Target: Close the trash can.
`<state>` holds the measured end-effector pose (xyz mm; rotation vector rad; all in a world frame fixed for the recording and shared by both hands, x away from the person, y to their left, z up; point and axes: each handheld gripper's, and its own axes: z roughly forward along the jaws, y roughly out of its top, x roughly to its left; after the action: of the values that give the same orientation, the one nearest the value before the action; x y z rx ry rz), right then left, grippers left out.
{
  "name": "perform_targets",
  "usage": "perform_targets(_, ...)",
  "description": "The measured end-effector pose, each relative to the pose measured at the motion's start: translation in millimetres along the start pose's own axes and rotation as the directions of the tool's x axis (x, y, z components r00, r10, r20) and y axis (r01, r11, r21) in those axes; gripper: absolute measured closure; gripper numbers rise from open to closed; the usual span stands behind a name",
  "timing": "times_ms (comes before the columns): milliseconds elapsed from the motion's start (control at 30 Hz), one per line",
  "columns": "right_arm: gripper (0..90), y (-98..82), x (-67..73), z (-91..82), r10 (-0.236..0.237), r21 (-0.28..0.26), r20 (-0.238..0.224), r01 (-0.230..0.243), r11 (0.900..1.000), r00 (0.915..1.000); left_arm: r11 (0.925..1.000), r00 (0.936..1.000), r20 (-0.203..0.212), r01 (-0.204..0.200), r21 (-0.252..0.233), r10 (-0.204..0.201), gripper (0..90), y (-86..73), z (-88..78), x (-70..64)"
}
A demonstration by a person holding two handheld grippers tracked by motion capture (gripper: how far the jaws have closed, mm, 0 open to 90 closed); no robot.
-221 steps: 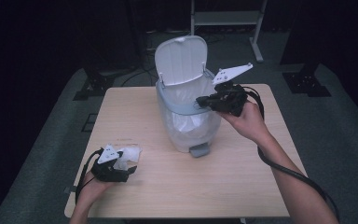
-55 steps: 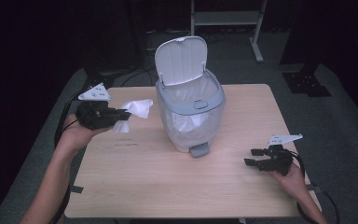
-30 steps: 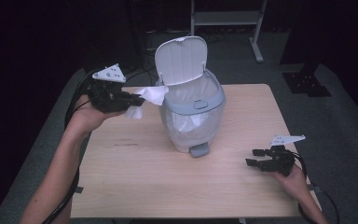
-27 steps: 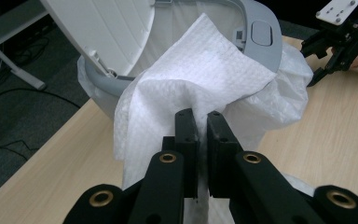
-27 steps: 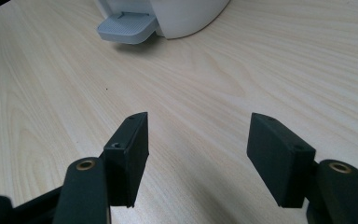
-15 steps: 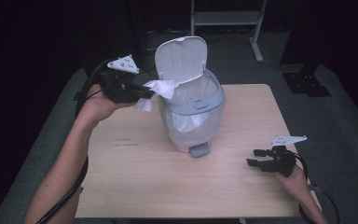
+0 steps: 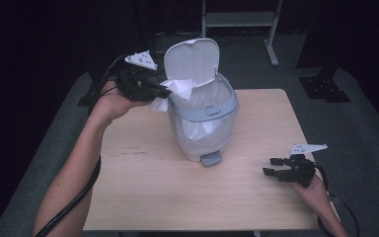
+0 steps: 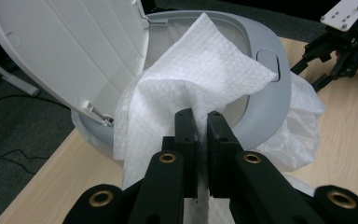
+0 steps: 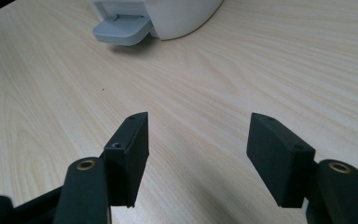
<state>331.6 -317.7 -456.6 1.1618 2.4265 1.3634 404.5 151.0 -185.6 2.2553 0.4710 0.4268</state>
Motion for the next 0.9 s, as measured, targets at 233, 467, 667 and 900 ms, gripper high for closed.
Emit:
perform_targets(233, 37.8, -0.3, -0.9, -1.1, 0.000, -0.004, 0.003, 0.000, 1.000, 1.0000, 1.0000, 1.0000, 0.003, -0.005, 0.004, 0.005, 84.5, 7.4, 4.7, 3.5)
perform_targets(467, 37.8, -0.7, -1.5, -3.3, 0.006, -0.008, 0.002, -0.006, 1.000, 1.0000, 0.9998, 0.9998, 0.013, -0.016, 0.006, 0.016, 84.5, 17.9, 14.2, 5.2)
perform_targets(667, 37.8, -0.4, -1.9, -4.4, 0.009, -0.016, 0.001, -0.009, 1.000, 1.0000, 0.9996, 0.9995, 0.022, -0.025, 0.015, 0.025, 84.1, 25.5, 22.5, 7.8)
perform_targets(900, 37.9, -0.8, -2.2, -4.8, 0.010, -0.017, 0.001, -0.010, 1.000, 0.9999, 0.9994, 0.9992, 0.032, -0.026, 0.024, 0.025, 84.1, 32.2, 34.5, 10.7)
